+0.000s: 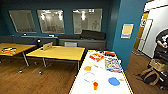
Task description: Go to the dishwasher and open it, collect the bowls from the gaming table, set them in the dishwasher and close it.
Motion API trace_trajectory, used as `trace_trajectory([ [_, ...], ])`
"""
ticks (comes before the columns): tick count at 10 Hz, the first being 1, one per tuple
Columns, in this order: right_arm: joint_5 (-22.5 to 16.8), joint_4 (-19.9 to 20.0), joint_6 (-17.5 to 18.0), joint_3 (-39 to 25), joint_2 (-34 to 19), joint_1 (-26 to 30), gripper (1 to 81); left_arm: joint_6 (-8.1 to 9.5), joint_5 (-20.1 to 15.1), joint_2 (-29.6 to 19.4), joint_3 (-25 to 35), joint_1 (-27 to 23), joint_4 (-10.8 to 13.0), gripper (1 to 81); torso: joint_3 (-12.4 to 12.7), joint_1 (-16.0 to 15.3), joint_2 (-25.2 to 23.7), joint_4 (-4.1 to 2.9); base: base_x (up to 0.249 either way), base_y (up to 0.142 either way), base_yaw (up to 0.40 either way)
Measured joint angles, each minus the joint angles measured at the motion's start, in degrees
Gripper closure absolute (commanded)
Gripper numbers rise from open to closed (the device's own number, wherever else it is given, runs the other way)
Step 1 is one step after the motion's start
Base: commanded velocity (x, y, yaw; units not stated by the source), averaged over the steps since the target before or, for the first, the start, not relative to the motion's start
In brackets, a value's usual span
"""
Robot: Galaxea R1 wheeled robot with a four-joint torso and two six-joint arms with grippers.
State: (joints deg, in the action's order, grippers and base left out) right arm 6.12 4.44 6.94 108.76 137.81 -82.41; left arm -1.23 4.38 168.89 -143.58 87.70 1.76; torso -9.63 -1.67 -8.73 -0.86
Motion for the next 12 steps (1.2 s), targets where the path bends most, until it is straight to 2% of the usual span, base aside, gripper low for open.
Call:
trace_trajectory([
  [3, 0.6, 7.4, 0.2, -12.7, -12.5, 4.1, 1.0, 0.00, -0.1, -0.2, -0.1, 0.0, 0.0, 1.0, -0.3, 0.0, 0.0, 0.00, 0.000, 0.000, 0.000],
  [5, 1.0, 12.1, 0.4, -21.9, -20.8, 6.9, 1.0, -0.04, 0.1, -0.3, -0.9, 0.0, 0.1, 1.0, -2.5, 0.0, 0.0, 0.00, 0.000, 0.000, 0.000],
  [8, 0.4, 16.0, 0.6, -31.7, -32.7, 15.2, 1.0, -0.02, 0.5, 0.5, -1.0, -0.8, 0.0, 1.0, -6.6, 0.0, 0.0, 0.00, 0.000, 0.000, 0.000],
  [10, -1.6, 17.4, 0.7, -35.4, -35.1, 22.3, 1.0, -0.02, 1.8, 2.6, -1.4, -0.7, 0.0, 1.0, -9.1, 0.0, 0.0, 0.00, 0.000, 0.000, 0.000],
  [12, -5.8, 18.2, 1.5, -36.7, -35.8, 29.2, 1.0, -0.02, 2.7, 3.1, -1.4, -0.7, 0.0, 1.0, -11.5, -0.1, 0.1, 0.00, 0.000, 0.000, 0.000],
])
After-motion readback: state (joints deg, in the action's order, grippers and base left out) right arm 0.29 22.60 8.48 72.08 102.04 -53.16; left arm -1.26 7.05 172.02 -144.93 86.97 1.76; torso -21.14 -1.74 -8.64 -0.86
